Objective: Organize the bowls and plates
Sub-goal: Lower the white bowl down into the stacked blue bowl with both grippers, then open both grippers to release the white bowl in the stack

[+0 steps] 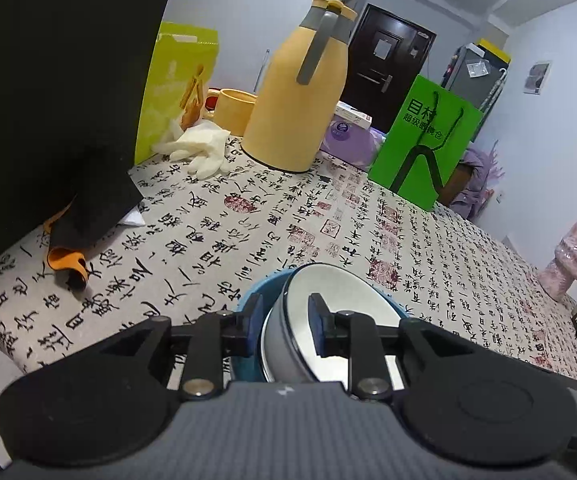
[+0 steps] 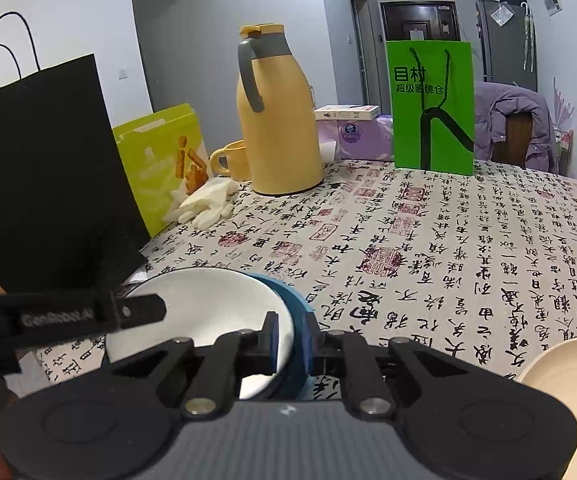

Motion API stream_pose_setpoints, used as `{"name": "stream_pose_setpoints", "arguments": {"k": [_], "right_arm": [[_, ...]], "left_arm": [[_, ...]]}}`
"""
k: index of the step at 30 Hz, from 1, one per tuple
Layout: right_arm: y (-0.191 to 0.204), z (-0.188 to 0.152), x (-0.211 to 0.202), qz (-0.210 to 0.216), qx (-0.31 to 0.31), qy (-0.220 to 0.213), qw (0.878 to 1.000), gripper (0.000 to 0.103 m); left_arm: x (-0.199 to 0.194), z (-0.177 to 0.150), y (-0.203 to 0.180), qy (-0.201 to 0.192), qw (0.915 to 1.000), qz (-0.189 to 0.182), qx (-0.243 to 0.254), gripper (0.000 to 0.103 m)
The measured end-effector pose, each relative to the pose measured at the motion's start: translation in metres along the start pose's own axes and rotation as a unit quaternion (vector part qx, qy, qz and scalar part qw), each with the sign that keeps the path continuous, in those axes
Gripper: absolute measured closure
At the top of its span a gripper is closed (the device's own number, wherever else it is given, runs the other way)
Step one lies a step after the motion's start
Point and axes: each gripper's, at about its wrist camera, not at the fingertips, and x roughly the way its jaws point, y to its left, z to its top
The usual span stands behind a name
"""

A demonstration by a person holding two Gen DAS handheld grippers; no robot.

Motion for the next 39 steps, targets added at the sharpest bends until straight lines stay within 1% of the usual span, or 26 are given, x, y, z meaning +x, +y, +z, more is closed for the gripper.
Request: {"name": "stream_pose_setpoints", "arguments": {"k": [3,6,8,11,16,18,23,27,28,29,30,31,32,33,34,35,36,37,38,39], "right_arm": [[0.000,-0.001,0.000,0.003,0.002,0.003,1.000,0.091],[0.000,0.000,0.002,0.005,0.004,0.008,1.000,0.088],[0.000,-0.001,0.006,0.007,0.005,0.014,1.000,0.088],[0.001,-0.002,0.007,0.007,0.005,0.017,1.000,0.091],[-0.001,-0.001,0.000,0.012,0.008,0.010,1.000,0.094],[0.000,0.001,-0.005,0.010,0.003,0.000,1.000,0.094],[0.000,0.002,-0.006,0.010,0.008,-0.003,1.000,0.094],[-0.006,0.001,-0.012,0.029,0.030,-0.013,0.999,0.090],[-0.008,0.000,-0.016,0.034,0.033,-0.021,0.999,0.090],[-0.010,-0.001,-0.020,0.040,0.036,-0.029,0.998,0.089],[-0.013,-0.001,-0.024,0.045,0.040,-0.034,0.998,0.084],[-0.015,-0.002,-0.027,0.049,0.044,-0.039,0.997,0.071],[-0.018,-0.003,-0.031,0.051,0.046,-0.045,0.997,0.063],[-0.019,-0.003,-0.036,0.050,0.048,-0.054,0.996,0.045],[-0.022,-0.003,-0.039,0.048,0.051,-0.064,0.996,0.030],[-0.024,-0.004,-0.042,0.046,0.053,-0.070,0.995,0.023],[-0.026,-0.004,-0.044,0.042,0.054,-0.070,0.995,0.010],[-0.027,-0.004,-0.047,0.040,0.054,-0.071,0.995,0.002],[-0.027,-0.005,-0.049,0.038,0.053,-0.074,0.995,0.000],[-0.027,-0.006,-0.051,0.034,0.052,-0.077,0.995,0.000]], "left_arm": [[0.001,0.001,0.003,0.003,1.0000,0.005,0.000,0.081],[0.002,0.000,0.003,0.005,1.0000,0.001,0.004,0.088],[0.002,-0.001,0.000,0.003,0.9999,0.004,0.013,0.091],[0.004,-0.003,0.001,0.001,0.9999,0.005,0.010,0.092],[0.012,-0.003,0.008,0.013,0.9999,0.001,-0.006,0.094],[0.013,-0.003,0.007,0.011,0.9999,0.002,-0.005,0.094],[0.013,-0.001,0.008,0.018,0.9998,0.002,-0.005,0.094],[0.009,-0.002,0.010,0.011,0.9999,-0.003,-0.011,0.091],[0.005,-0.002,0.009,0.003,1.0000,0.000,-0.007,0.087],[0.002,-0.001,0.009,-0.004,1.0000,0.000,-0.005,0.079],[-0.002,0.000,0.009,-0.013,0.9999,-0.002,-0.003,0.070],[-0.006,0.001,0.009,-0.023,0.9997,0.003,0.000,0.051],[-0.010,0.001,0.009,-0.034,0.9994,0.008,0.004,0.040],[-0.014,0.002,0.009,-0.045,0.9989,0.011,0.008,0.036],[-0.017,0.003,0.009,-0.052,0.9985,0.011,0.012,0.025],[-0.019,0.004,0.010,-0.056,0.9982,0.012,0.014,0.013],[-0.020,0.006,0.010,-0.058,0.9981,0.013,0.015,0.008],[-0.022,0.006,0.011,-0.063,0.9978,0.013,0.016,0.000],[-0.024,0.006,0.011,-0.069,0.9974,0.012,0.017,0.000],[-0.026,0.005,0.012,-0.074,0.9969,0.014,0.020,0.000]]}}
